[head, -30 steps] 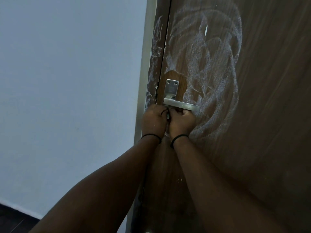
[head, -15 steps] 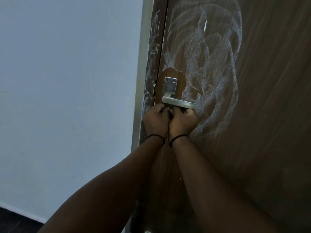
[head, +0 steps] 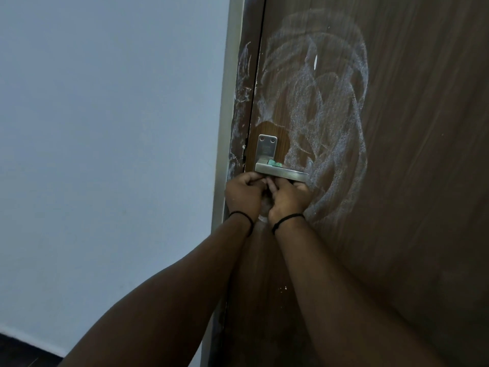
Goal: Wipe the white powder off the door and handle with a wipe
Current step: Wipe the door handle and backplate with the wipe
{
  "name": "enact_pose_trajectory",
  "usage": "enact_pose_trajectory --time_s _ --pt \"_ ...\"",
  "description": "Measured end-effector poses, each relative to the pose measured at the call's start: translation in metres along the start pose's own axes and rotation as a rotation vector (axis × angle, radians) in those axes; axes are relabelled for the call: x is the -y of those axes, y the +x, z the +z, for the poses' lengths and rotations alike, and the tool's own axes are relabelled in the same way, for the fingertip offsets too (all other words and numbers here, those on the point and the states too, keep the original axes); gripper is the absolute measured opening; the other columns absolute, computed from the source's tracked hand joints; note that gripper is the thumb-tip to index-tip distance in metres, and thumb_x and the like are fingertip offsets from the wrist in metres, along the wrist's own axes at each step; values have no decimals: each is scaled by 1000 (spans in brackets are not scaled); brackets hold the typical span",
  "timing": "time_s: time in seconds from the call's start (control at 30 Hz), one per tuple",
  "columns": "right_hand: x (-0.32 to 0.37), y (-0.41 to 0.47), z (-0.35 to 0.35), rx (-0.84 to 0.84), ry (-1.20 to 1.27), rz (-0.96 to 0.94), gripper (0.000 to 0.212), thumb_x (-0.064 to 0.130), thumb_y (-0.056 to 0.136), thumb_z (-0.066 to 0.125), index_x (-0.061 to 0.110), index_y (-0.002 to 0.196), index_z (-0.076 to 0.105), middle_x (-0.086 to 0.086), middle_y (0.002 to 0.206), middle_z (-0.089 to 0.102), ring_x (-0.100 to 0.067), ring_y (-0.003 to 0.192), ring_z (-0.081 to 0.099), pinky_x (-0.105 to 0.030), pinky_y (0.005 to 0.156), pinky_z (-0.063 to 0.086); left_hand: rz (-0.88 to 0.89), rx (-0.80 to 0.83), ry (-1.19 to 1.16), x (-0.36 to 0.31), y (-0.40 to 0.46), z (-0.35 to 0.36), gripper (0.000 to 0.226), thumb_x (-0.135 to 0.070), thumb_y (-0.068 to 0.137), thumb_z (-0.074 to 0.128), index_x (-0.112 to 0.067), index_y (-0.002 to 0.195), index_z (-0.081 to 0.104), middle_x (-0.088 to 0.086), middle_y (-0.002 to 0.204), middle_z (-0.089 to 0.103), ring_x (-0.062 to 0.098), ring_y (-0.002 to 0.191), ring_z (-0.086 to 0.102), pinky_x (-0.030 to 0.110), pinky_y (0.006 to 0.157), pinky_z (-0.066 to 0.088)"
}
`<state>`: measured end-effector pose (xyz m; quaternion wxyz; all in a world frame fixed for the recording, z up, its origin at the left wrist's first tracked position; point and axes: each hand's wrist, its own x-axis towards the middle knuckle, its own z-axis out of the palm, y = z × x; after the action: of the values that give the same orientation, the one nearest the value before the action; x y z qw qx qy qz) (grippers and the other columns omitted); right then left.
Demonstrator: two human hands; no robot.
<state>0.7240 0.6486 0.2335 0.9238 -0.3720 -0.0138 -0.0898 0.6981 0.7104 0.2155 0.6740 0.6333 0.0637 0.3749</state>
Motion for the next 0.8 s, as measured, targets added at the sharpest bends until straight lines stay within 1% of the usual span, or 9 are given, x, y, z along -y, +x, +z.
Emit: enact_pose_trajectory --time_s 0.1,0.17,0.27,0.33,0.43,0.5,0.63,0.73,0.8 --pt "-6 0 -1 67 -121 -43 21 -11 83 64 -3 102 69 -17 94 72 -21 81 71 -27 72 60 -35 38 -16 -4 4 0 14 -1 84 67 -12 84 76 9 81 74 25 80 71 42 79 60" --pt "-9 3 -3 50 -254 -128 20 -8 79 70 -2 98 71 -18 92 73 -21 79 70 -30 69 59 -104 47 -104 -5 5 2 18 2 85 65 -12 78 74 10 76 73 23 73 69 40 78 59" --pt "-12 8 -5 -4 -396 -231 17 0 76 76 4 92 74 -13 86 74 -25 80 72 -40 71 60 -211 41 -252 -7 2 6 19 4 87 62 -10 80 73 4 66 69 12 58 62 29 64 58" --pt "-15 9 -3 -5 -373 -259 19 0 76 75 11 92 76 -7 84 75 -23 80 73 -38 68 60 -240 44 -291 -9 1 7 14 3 88 61 -6 88 72 6 66 68 11 55 60 26 57 56" --pt "-18 8 7 -40 -267 -288 25 -2 78 72 20 88 76 11 74 74 -4 71 72 -18 57 55 -217 14 -238 -12 3 4 10 -2 85 67 -2 94 72 14 74 71 15 59 64 25 54 57" --pt "-20 8 11 -80 -279 -319 22 2 79 74 23 84 75 17 69 70 4 68 69 -10 52 49 -174 -4 -155 -13 5 0 10 -6 84 70 -2 94 73 16 79 73 18 64 66 27 56 59" --pt "-28 8 -3 -115 -603 -401 20 17 83 72 20 65 63 14 59 59 -6 59 62 -19 48 41 -82 13 7 -5 7 -2 8 -11 87 69 -5 88 75 14 78 73 19 67 68 26 59 59" --pt "-27 6 -13 -85 -747 -433 23 26 84 71 14 66 63 6 61 62 -9 57 59 -21 50 44 -68 13 42 3 1 0 8 -8 86 68 -5 87 75 13 79 74 22 73 70 31 66 60" --pt "-24 7 -10 -95 -754 -424 18 22 83 72 12 69 67 3 64 65 -8 57 59 -22 52 47 -53 -3 57 4 0 2 8 -5 85 68 -6 86 75 10 79 73 23 75 70 33 70 60"
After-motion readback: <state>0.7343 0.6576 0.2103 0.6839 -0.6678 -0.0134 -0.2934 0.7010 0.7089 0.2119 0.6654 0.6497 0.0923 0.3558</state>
